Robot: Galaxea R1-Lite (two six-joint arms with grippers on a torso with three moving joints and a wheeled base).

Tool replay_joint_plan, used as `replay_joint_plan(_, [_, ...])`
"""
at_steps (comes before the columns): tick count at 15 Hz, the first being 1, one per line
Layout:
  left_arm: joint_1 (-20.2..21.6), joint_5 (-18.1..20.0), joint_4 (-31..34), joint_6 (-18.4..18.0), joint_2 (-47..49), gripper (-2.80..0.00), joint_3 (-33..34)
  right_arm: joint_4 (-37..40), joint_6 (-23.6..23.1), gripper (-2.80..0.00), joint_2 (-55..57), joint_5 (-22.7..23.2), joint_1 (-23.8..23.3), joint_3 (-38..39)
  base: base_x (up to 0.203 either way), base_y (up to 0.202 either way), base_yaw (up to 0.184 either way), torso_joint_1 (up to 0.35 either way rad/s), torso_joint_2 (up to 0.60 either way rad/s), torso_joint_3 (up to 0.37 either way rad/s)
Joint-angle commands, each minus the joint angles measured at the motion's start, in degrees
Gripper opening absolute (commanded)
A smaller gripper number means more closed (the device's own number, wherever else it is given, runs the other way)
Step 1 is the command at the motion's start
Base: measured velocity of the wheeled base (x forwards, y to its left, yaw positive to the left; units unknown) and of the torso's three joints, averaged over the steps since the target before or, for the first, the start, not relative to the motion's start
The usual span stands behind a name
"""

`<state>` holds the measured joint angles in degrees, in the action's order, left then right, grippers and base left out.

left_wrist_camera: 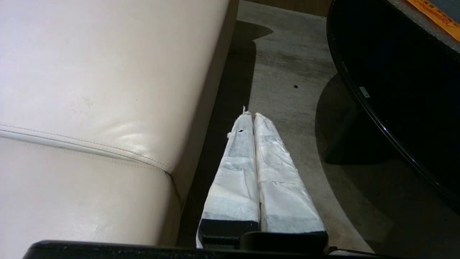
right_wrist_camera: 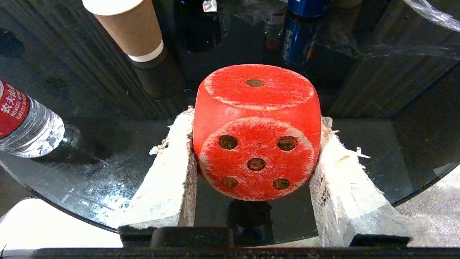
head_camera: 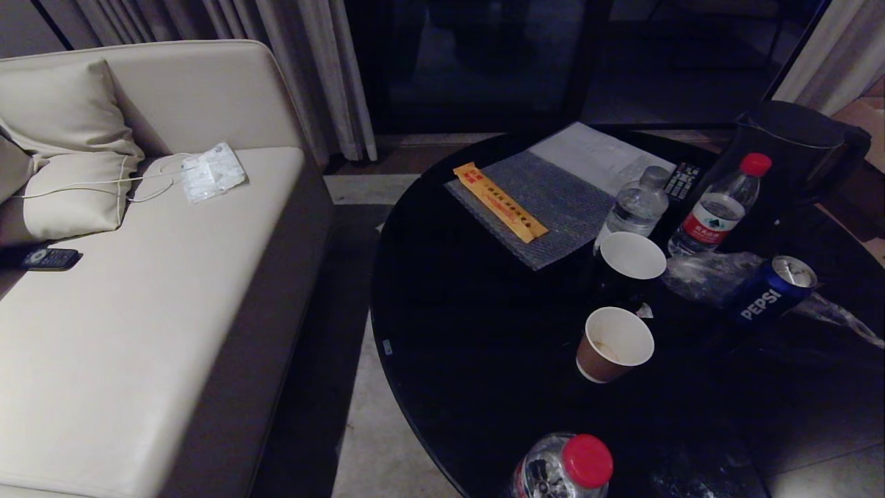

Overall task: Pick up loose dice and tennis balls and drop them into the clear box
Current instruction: Put the toys in the box

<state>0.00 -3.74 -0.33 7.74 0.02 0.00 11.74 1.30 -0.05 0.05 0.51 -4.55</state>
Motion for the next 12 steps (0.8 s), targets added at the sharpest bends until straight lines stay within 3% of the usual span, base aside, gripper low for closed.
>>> replay_joint_plan(1, [0.0,-0.04,-0.02,0.17,0.06,-2.8,0.0,0.04,0.01,-2.8,0.14,0.04,0.02,-0.02,0.0,0.0,0.0,0.0,0.0,0.0])
replay_joint_plan(3, [0.0,-0.04,-0.02,0.17,0.06,-2.8,0.0,0.04,0.02,-2.8,0.14,-0.05,0.02,-0.02,-0.04,0.0,0.001,0.003,0.0,-0.001])
replay_joint_plan(12, [0.0,-0.04,-0.1,0.17,0.06,-2.8,0.0,0.04,0.1,-2.8,0.14,-0.05,0.02,-0.02,-0.18,0.0,-0.001,0.001,0.0,0.004])
